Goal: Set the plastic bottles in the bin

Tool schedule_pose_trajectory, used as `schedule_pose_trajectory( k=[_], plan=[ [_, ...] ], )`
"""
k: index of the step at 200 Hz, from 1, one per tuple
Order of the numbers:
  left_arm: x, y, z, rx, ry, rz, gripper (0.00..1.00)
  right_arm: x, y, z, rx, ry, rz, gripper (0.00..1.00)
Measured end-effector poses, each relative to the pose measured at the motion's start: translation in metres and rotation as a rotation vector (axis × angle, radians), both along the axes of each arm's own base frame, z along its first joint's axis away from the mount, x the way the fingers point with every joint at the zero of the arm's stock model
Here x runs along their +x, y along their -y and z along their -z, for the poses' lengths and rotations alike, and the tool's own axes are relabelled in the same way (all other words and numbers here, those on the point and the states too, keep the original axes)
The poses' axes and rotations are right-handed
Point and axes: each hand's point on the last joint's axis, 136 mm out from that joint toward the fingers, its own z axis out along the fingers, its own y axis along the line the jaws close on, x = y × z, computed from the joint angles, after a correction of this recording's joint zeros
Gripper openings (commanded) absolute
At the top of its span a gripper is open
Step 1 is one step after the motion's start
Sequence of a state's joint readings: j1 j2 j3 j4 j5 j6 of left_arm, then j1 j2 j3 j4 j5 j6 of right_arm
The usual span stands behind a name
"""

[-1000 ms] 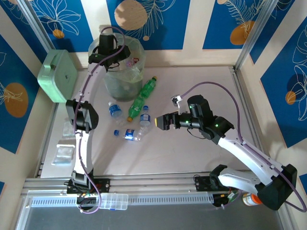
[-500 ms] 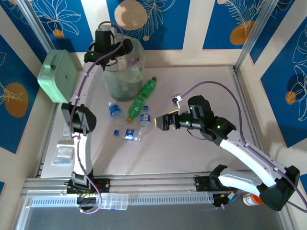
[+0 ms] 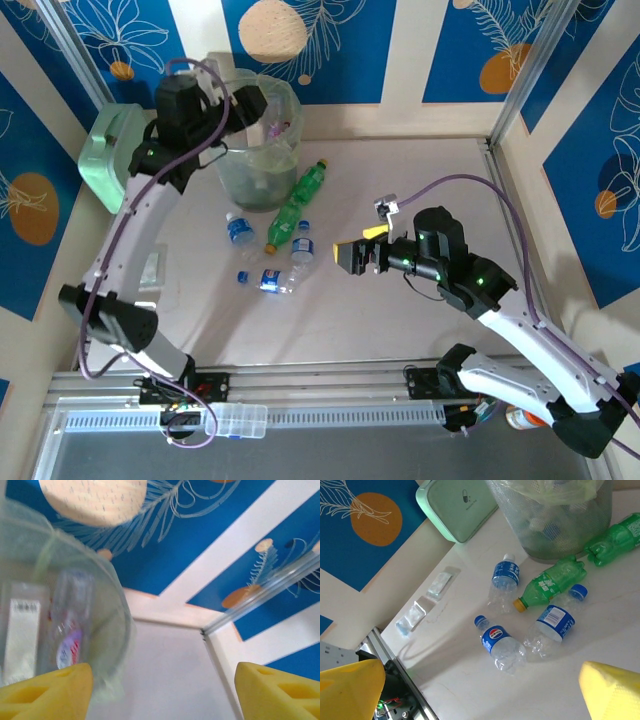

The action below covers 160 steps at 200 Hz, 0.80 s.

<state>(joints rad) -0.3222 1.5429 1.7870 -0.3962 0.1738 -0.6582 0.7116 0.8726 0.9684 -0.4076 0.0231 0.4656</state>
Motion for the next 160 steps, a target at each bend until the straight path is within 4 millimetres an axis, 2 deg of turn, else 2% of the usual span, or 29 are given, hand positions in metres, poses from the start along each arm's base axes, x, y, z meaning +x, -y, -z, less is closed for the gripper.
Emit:
schedule_pose_trajectory(
  k=[42, 79, 111, 135, 160],
  plan=[
    [-0.056, 0.013, 0.041, -0.046, -0.121, 0.055, 0.75, 0.0, -0.001, 0.002, 0.01, -0.027, 0.008, 0.99],
    [-0.094, -0.001, 0.074, -0.011, -0.204, 0.055, 0.78, 0.007, -0.007, 0.023, -0.027, -0.097, 0.018, 0.98],
    [-0.114, -0.006, 0.108, 0.046, -0.24, 0.091, 0.8, 0.021, -0.011, 0.057, -0.102, -0.216, 0.053, 0.97],
    [-0.119, -0.008, 0.141, 0.107, -0.29, 0.106, 0.8, 0.036, -0.01, 0.078, -0.141, -0.292, 0.098, 0.97],
    [-0.122, -0.017, 0.165, 0.165, -0.308, 0.082, 0.8, 0.056, -0.009, 0.096, -0.17, -0.356, 0.145, 0.97]
  ],
)
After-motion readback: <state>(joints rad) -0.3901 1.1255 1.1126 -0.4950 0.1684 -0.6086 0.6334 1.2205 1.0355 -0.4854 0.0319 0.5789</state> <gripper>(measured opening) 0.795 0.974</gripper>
